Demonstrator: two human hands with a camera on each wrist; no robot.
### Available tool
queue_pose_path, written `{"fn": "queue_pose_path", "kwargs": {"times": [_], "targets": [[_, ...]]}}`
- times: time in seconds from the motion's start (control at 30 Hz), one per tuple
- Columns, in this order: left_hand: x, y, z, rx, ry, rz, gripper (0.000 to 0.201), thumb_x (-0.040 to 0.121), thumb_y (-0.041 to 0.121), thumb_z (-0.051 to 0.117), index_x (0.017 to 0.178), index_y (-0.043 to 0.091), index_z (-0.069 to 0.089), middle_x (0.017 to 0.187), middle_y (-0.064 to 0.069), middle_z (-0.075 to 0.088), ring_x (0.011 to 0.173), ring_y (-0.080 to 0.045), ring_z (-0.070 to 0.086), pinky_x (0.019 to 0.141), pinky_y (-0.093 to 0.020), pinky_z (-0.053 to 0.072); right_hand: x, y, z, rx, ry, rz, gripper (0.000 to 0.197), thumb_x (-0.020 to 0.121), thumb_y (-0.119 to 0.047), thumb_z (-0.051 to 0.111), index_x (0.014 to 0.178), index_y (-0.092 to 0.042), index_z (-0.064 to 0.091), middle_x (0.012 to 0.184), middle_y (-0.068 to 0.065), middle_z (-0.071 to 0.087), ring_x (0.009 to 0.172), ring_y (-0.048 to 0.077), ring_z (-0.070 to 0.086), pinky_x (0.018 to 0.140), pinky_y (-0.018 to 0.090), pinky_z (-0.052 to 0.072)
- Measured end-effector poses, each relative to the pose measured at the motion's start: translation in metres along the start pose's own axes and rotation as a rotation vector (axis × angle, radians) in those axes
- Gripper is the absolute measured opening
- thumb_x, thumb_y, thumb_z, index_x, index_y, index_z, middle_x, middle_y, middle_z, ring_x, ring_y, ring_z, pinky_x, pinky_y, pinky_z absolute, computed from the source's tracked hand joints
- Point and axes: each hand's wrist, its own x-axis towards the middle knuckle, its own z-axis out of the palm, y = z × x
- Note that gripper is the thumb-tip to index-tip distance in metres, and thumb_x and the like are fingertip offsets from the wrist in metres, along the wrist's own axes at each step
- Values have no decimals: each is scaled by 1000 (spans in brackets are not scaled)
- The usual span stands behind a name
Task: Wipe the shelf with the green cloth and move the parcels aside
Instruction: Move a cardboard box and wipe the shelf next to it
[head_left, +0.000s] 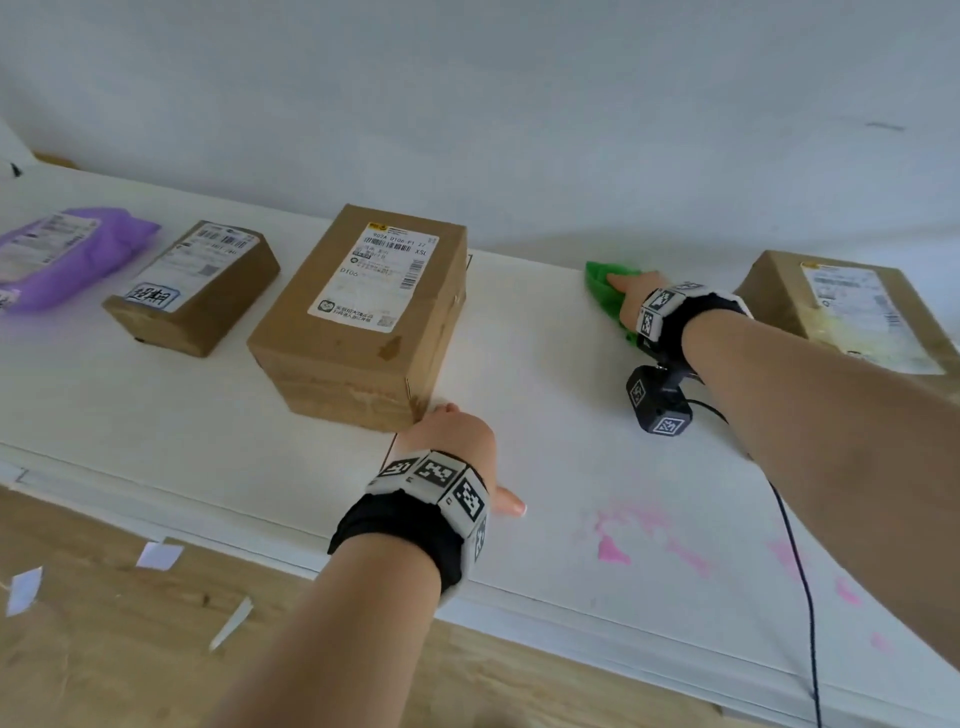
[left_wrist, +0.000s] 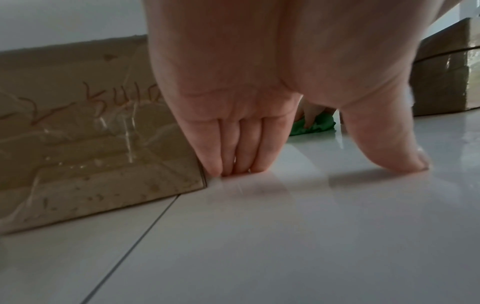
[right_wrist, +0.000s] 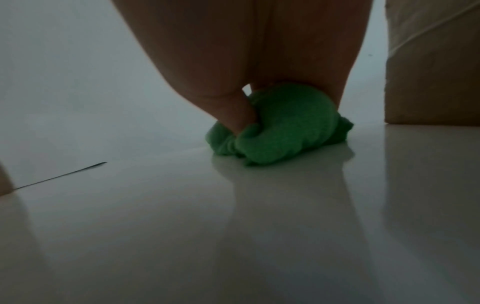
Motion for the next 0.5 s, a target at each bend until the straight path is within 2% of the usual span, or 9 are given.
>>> {"fn": "queue_pose_path", "kwargs": {"times": [0.07, 0.13, 0.17, 0.23, 0.27, 0.33, 0.37, 0.43, 0.5], "targets": [[1, 0, 1, -3, 13, 2, 78, 74, 67, 62, 126, 9, 54, 143, -8, 45, 135, -21, 40, 102, -34, 43, 8, -4, -6, 14, 11, 8, 63, 95, -10, 41, 150, -29, 18, 156, 12, 27, 137, 34, 38, 110, 39, 34], [2, 2, 1, -3, 17, 0, 75, 75, 67, 61, 122, 9, 56, 139, -8, 49, 132, -22, 44, 99, -33, 45, 10, -19, -10, 43, 8, -67, 52, 100, -22, 36, 150, -26, 24, 154, 13, 30, 137, 32, 39, 111, 35, 31], [2, 3, 0, -3, 15, -4, 73, 75, 67, 61, 120, 9, 57, 135, -8, 52, 128, -23, 48, 96, -33, 47, 10, -30, -11, 59, 13, -122, 51, 100, -23, 35, 150, -25, 25, 154, 13, 31, 136, 32, 39, 112, 34, 30], [3, 3, -3, -8, 7, -14, 70, 74, 67, 62, 114, 10, 60, 124, -6, 59, 117, -24, 56, 89, -33, 49, 10, -60, -11, 115, 12, -229, 52, 100, -16, 36, 150, -24, 26, 154, 13, 30, 134, 32, 41, 112, 33, 29], [4, 4, -5, -11, -1, -17, 68, 73, 67, 62, 111, 11, 61, 119, -6, 61, 113, -25, 59, 87, -33, 50, 10, -72, -7, 107, 11, -281, 52, 100, -11, 36, 149, -23, 27, 153, 13, 32, 128, 32, 47, 108, 32, 35], [4, 4, -6, -20, -22, -23, 61, 73, 66, 64, 102, 13, 62, 112, -5, 65, 107, -25, 62, 82, -32, 49, 2, -85, 7, 119, -28, -346, 47, 99, -13, 39, 145, -21, 37, 145, 13, 44, 100, 27, 59, 88, 25, 46], [5, 5, -7, -20, -27, -27, 57, 72, 66, 64, 95, 14, 60, 109, -4, 66, 105, -25, 63, 79, -31, 48, -3, -83, 15, 121, -44, -369, 45, 99, -15, 42, 143, -24, 42, 141, 11, 49, 97, 25, 59, 87, 24, 47], [5, 4, -9, -6, -35, -29, 55, 71, 67, 64, 86, 15, 53, 105, -4, 67, 103, -25, 63, 79, -31, 48, -13, -70, 27, 143, -48, -375, 48, 96, -11, 46, 139, -32, 45, 143, 5, 48, 117, 25, 55, 102, 26, 42], [6, 2, -8, 6, -53, -20, 58, 70, 68, 64, 90, 15, 56, 107, -5, 66, 105, -26, 63, 86, -34, 50, -15, -50, 33, 106, -20, -368, 56, 92, -5, 47, 139, -35, 44, 148, 1, 43, 129, 26, 48, 110, 28, 37]]}}
